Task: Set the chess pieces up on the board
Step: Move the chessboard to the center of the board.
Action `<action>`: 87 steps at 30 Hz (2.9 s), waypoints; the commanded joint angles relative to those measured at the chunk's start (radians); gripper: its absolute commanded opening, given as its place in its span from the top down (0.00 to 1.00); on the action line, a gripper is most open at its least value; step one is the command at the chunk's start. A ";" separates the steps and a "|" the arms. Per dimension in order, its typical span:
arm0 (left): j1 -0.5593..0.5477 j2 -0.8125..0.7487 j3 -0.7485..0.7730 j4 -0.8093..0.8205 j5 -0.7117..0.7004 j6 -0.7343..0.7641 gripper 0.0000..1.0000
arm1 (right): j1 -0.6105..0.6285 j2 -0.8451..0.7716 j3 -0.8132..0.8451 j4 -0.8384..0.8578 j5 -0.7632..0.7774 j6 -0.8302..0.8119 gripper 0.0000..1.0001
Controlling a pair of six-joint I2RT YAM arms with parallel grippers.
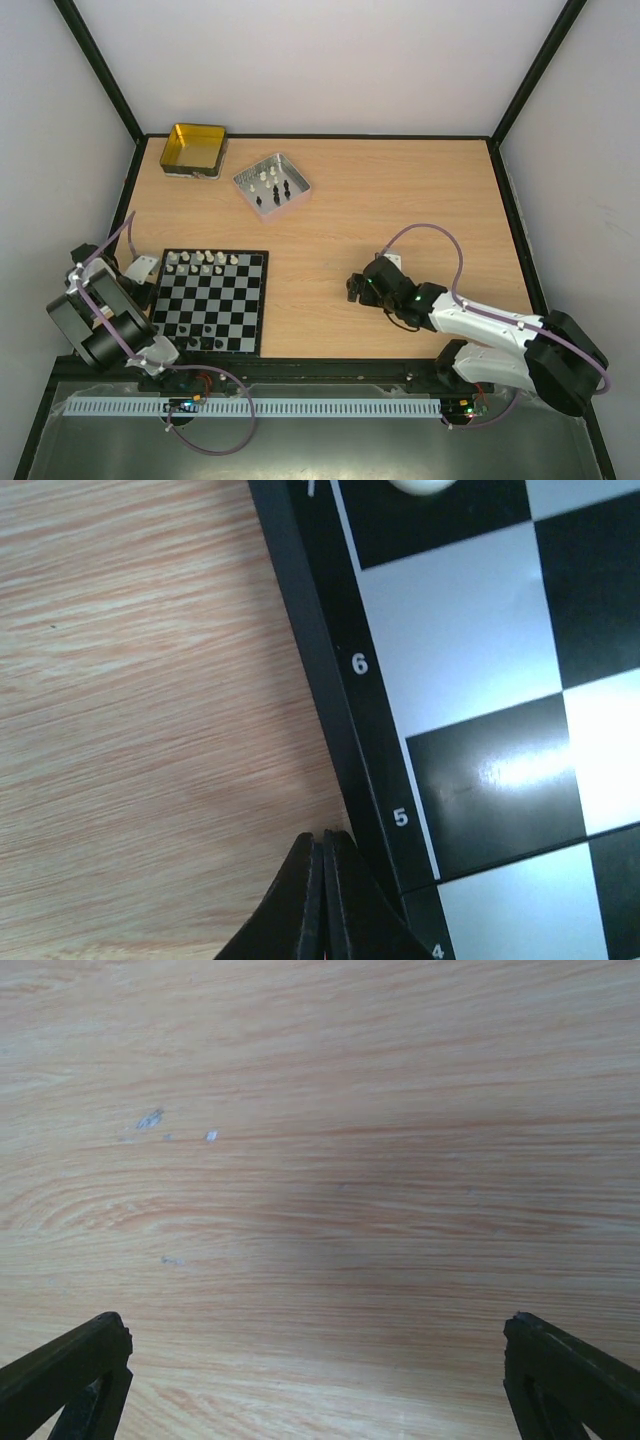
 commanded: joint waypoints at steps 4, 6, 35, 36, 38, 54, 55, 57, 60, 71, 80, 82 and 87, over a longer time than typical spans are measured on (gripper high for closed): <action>0.008 -0.004 -0.105 -0.188 -0.153 0.099 0.98 | 0.003 0.095 0.015 0.067 -0.104 -0.027 0.06; 0.011 -0.016 -0.109 -0.192 -0.159 0.107 0.98 | 0.004 0.109 0.015 0.081 -0.110 -0.028 0.07; -0.254 0.282 0.034 -0.233 -0.157 0.123 0.98 | 0.026 0.333 0.164 0.128 -0.225 -0.056 0.98; -0.258 0.285 0.034 -0.235 -0.154 0.127 0.98 | 0.030 0.345 0.175 0.129 -0.227 -0.055 0.98; -0.269 0.293 0.044 -0.238 -0.143 0.125 0.98 | 0.045 0.366 0.198 0.130 -0.230 -0.052 0.98; -0.400 0.387 0.154 -0.357 -0.011 0.141 0.98 | 0.074 0.451 0.265 0.125 -0.228 -0.039 0.98; -0.408 0.402 0.166 -0.367 0.007 0.142 0.98 | 0.075 0.456 0.268 0.123 -0.227 -0.040 0.98; -0.431 0.425 0.188 -0.381 0.038 0.136 0.98 | 0.075 0.462 0.272 0.120 -0.225 -0.040 0.98; -0.476 0.432 0.200 -0.379 0.063 0.121 0.98 | 0.075 0.464 0.277 0.113 -0.220 -0.044 0.98; -0.612 0.452 0.253 -0.295 0.143 -0.006 0.98 | 0.075 0.460 0.270 0.094 -0.169 -0.051 0.98; -0.676 0.493 0.289 -0.259 0.187 -0.072 0.98 | 0.072 0.433 0.267 0.035 -0.082 -0.070 0.98; -0.686 0.501 0.301 -0.257 0.200 -0.084 0.98 | 0.071 0.426 0.259 0.033 -0.071 -0.074 0.98; -0.711 0.516 0.326 -0.229 0.207 -0.123 0.98 | 0.062 0.416 0.250 0.021 -0.056 -0.078 0.98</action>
